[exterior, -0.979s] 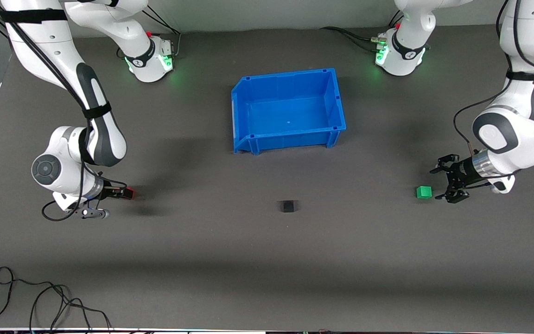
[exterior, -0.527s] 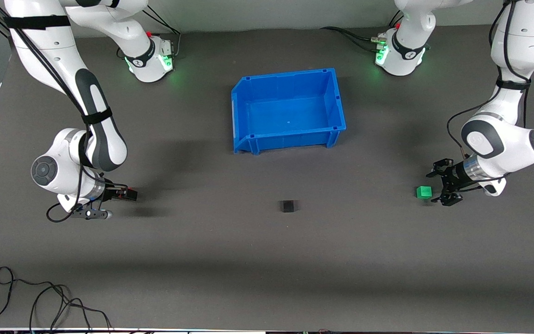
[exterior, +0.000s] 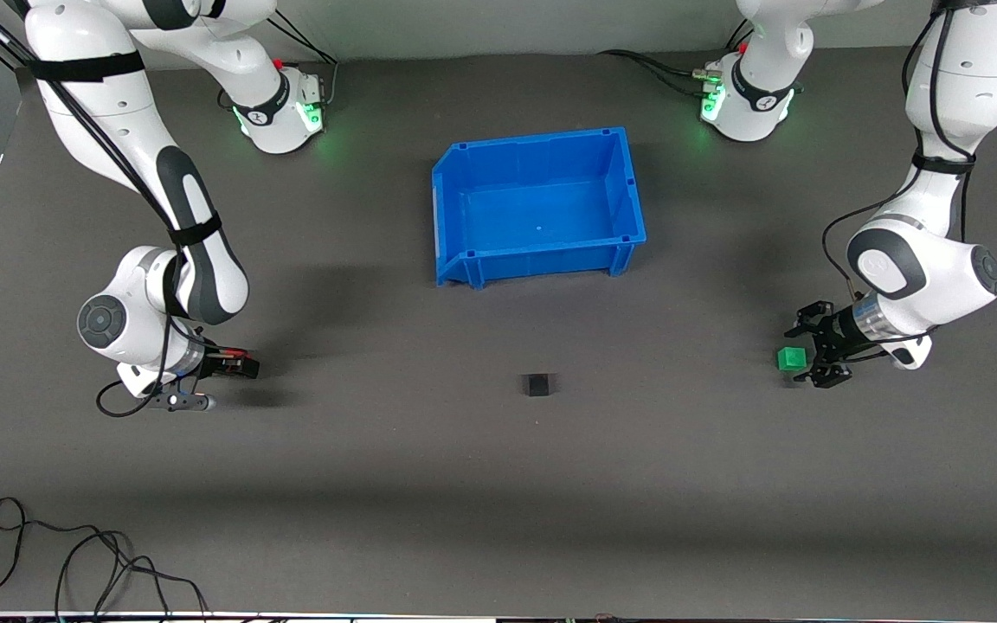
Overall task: Attach green and red cubes to black cube
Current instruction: 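Close the right gripper on the red cube while the left gripper grasps green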
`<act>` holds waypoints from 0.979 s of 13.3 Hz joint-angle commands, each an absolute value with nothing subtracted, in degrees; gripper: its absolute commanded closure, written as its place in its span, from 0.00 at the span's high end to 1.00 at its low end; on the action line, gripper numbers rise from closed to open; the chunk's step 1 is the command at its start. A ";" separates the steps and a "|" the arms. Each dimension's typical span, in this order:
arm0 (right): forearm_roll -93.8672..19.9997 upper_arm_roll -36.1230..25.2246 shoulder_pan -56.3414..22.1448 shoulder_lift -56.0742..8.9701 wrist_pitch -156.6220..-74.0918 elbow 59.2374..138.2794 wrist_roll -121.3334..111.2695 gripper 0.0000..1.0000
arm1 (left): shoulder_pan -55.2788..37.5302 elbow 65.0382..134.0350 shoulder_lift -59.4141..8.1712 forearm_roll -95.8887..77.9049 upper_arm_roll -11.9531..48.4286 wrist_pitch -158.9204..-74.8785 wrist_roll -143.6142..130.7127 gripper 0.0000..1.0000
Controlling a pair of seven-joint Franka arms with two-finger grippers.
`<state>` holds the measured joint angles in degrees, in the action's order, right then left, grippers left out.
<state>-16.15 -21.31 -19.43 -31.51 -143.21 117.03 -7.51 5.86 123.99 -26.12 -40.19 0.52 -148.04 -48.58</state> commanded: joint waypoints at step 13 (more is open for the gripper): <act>-18.98 -21.62 -19.25 -31.20 -144.14 118.65 -9.58 0.77 | 6.50 119.46 -22.60 -40.78 -0.35 -140.31 -47.98 0.11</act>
